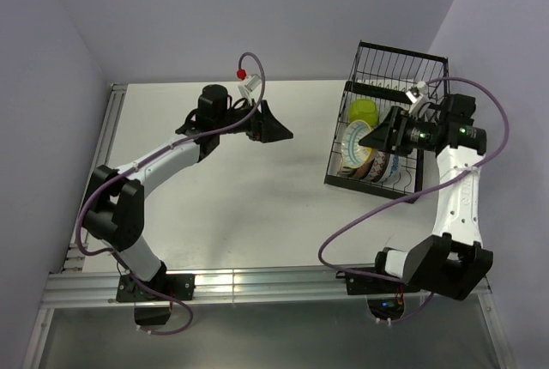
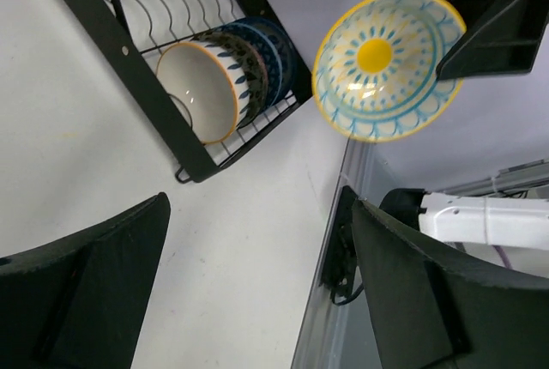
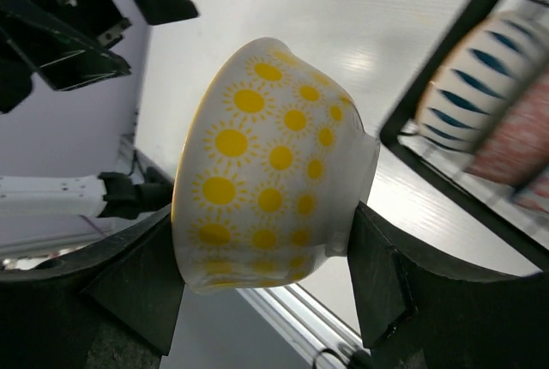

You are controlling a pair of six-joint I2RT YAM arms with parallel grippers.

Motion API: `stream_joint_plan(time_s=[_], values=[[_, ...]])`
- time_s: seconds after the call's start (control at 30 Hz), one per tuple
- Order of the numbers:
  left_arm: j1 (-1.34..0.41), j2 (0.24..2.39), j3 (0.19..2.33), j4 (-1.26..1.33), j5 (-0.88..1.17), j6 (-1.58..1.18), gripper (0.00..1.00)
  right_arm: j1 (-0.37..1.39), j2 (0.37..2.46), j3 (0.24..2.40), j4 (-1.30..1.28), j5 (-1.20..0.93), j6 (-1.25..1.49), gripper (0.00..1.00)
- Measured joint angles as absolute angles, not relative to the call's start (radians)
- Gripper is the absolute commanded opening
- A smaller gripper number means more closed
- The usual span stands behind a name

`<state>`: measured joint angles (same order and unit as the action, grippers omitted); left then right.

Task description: Load the bowls into the dish rack

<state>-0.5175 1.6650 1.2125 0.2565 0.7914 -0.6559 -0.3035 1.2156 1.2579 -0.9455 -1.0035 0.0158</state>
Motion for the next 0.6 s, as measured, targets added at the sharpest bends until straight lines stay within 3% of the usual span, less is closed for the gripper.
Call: stream_joint_plan(time_s=[0.23, 0.6], values=[[-0.517, 1.662, 1.237, 0.127, 0.771, -0.514, 0.95, -0.541, 1.327, 1.41, -1.24, -0.97, -0.329, 0.0], [-0.517, 1.646, 1.23, 0.086, 0.763, -0.464, 0.96, -0.795, 1.382, 1.453, -1.334, -0.78, -0.571, 0.0]])
